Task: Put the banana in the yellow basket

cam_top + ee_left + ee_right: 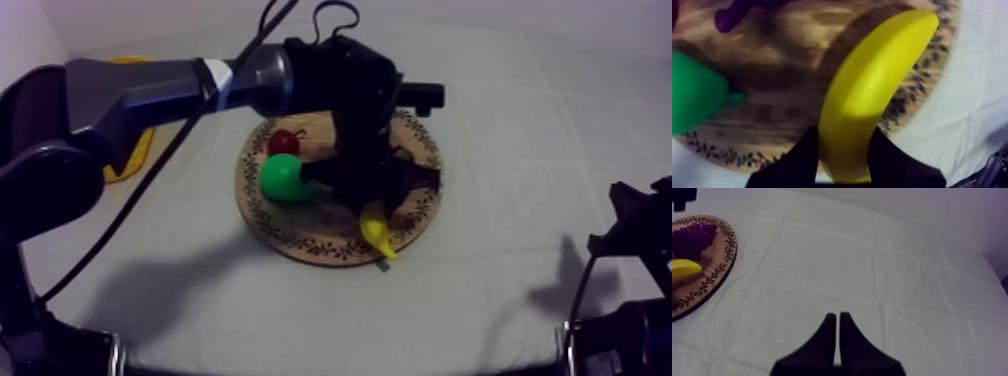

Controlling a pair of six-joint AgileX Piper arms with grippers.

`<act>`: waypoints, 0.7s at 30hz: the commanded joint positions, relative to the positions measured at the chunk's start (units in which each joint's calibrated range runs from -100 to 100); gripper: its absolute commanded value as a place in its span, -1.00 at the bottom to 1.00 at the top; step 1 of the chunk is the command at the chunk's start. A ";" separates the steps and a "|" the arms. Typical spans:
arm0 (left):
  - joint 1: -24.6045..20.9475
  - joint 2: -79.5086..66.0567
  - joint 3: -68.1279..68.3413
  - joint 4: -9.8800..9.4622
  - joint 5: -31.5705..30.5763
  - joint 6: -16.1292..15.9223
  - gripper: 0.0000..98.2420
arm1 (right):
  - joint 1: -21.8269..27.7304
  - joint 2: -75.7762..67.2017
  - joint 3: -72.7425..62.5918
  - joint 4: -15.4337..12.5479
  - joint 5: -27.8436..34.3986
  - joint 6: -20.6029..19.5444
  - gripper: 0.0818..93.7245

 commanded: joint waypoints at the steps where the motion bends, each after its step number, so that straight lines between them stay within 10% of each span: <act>1: 0.21 -1.88 -0.74 -1.22 2.13 0.41 -0.34 | 0.00 -0.04 -0.03 -0.01 -0.02 0.01 -0.99; 10: -1.87 -17.78 -0.62 -5.18 8.69 1.61 -0.32 | 0.02 -0.04 -0.03 -0.01 -0.02 0.01 -0.99; 21: -18.89 -33.98 8.53 -7.77 10.55 -2.03 -0.30 | 0.08 -0.04 -0.03 -0.01 -0.02 0.02 -0.99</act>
